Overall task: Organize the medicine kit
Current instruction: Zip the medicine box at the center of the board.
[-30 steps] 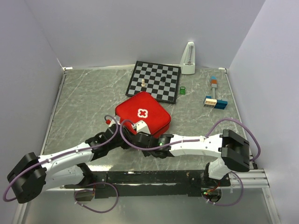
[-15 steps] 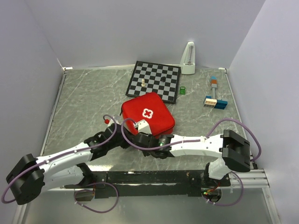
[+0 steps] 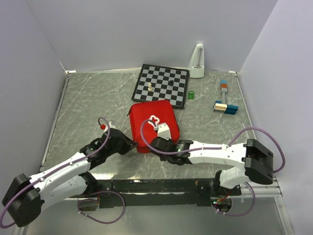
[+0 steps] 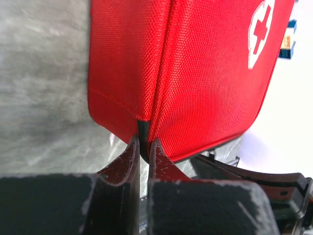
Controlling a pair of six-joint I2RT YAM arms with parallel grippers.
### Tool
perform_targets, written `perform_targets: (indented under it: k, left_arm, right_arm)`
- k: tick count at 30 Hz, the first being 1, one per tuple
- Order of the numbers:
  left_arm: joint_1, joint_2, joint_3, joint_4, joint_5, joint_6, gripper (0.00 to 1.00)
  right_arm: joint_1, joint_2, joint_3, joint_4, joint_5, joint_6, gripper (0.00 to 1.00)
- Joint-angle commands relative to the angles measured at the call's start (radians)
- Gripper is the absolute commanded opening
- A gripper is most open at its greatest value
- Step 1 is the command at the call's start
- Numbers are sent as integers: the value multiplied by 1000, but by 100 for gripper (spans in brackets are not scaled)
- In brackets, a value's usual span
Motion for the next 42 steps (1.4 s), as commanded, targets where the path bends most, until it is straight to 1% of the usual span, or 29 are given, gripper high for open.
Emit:
perform_targets:
  k: [1, 6, 9, 15, 19, 26, 30, 32, 34, 35, 36, 37, 40, 42]
  left_arm:
    - [80, -54, -55, -70, -155, 87, 1]
    - [184, -170, -103, -138, -128, 120, 1]
    - [245, -215, -114, -170, -117, 154, 1]
    - [359, -192, -97, -165, -86, 222, 1]
    - [419, -162, -85, -144, -54, 260, 1]
    - [448, -155, -85, -141, -31, 303, 1]
    - [450, -137, -88, -127, -22, 312, 1]
    - [448, -128, -80, -139, -26, 314, 1]
    - [448, -126, -59, -167, -29, 308, 1]
    - [448, -131, -48, -176, -23, 306, 12]
    - [450, -141, -40, -178, -11, 306, 33]
    - [448, -161, -36, -175, 7, 306, 52]
    - [448, -242, -14, -171, 50, 286, 96]
    - [448, -281, 9, -184, 69, 268, 96]
  right_arm:
    - [-48, -89, -48, -179, 68, 43, 0]
    - [-148, -166, -121, -165, 51, 17, 0]
    - [-177, -188, -147, -144, 40, -9, 0]
    - [-220, -189, -173, -63, 19, -70, 0]
    - [-272, -160, -155, -23, 51, -129, 0]
    - [-404, -140, -120, 60, 17, -230, 0]
    - [-465, -82, -82, 108, -16, -265, 0]
    - [-468, -69, -69, 119, -24, -270, 0]
    - [-458, -97, -86, 141, -50, -273, 0]
    - [-446, -111, -94, 145, -52, -271, 0]
    - [-438, -120, -98, 140, -52, -267, 0]
    - [-427, -129, -101, 132, -52, -265, 0]
    - [-392, -134, -109, 114, -50, -255, 0]
    - [-364, -131, -107, 102, -50, -245, 0]
